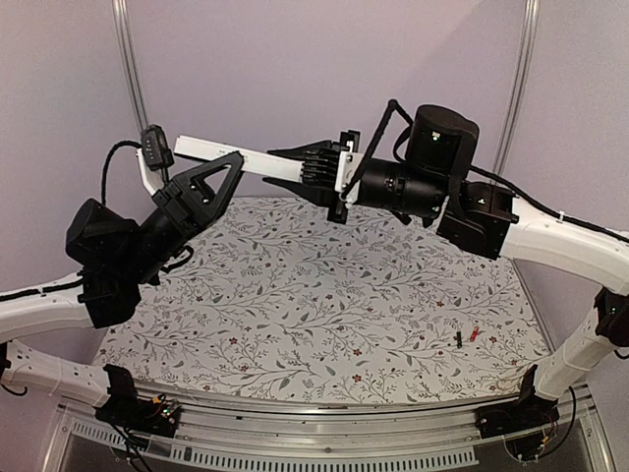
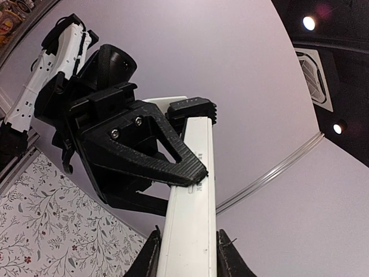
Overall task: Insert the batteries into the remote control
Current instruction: Remove the battery cover from the remote control.
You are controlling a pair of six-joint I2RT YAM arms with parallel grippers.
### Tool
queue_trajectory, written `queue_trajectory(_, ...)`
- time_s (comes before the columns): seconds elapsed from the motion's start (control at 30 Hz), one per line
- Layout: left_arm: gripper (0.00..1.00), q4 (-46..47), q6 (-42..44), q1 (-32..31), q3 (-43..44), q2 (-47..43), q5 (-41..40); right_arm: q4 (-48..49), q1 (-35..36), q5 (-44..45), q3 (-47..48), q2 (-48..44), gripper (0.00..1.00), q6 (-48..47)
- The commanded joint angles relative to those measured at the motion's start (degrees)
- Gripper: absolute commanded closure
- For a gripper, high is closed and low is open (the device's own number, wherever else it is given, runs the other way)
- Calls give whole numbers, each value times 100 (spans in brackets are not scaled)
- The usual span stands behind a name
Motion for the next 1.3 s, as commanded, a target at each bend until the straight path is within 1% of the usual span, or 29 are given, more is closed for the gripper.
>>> queue_trajectory(0.0, 100, 42, 312, -53, -53, -297, -56, -519, 6, 112, -100, -94, 81, 263)
queue_trajectory(0.03, 100, 23, 350, -56, -63, -343, -94, -516, 6, 129, -130, -137, 68, 265)
queue_trajectory(0.07, 100, 13, 370, -55, -72, -380, -139, -503, 6, 145, -162, -159, 47, 258)
queue_trajectory(0.1, 100, 1, 385, -54, -83, -403, -162, -472, 5, 156, -190, -190, 35, 249)
queue_trajectory(0.13, 100, 1, 385, -44, -92, -415, -176, -423, 6, 169, -212, -214, 27, 254)
queue_trajectory(0.17, 100, -5, 382, -44, -100, -417, -177, -408, 6, 182, -224, -231, 21, 249)
queue_trajectory(0.2, 100, -10, 368, -49, -107, -417, -173, -394, 6, 204, -225, -254, 19, 255)
queue_trajectory(0.3, 100, -2, 336, -43, -140, -416, -158, -376, 6, 310, -246, -307, 17, 273)
queue_trajectory(0.5, 100, -8, 360, -42, -215, -512, -222, -331, 1, 904, -458, -600, 17, 262)
queue_trajectory(0.57, 100, -8, 368, -46, -225, -521, -222, -332, 0, 985, -531, -694, 19, 236)
queue_trajectory(0.63, 100, 1, 370, -41, -234, -518, -222, -348, -2, 1005, -542, -778, 26, 230)
queue_trajectory(0.8, 100, 22, 344, -45, -230, -505, -209, -348, 6, 876, -476, -793, 54, 185)
queue_trajectory(0.87, 100, 24, 344, -43, -226, -496, -196, -334, 13, 841, -427, -750, 61, 171)
queue_trajectory(0.93, 100, 19, 329, -45, -217, -496, -195, -339, 15, 748, -391, -720, 64, 168)
queue_trajectory(1.27, 100, 27, 324, -41, -183, -436, -187, -360, 24, 560, -194, -521, 74, 111)
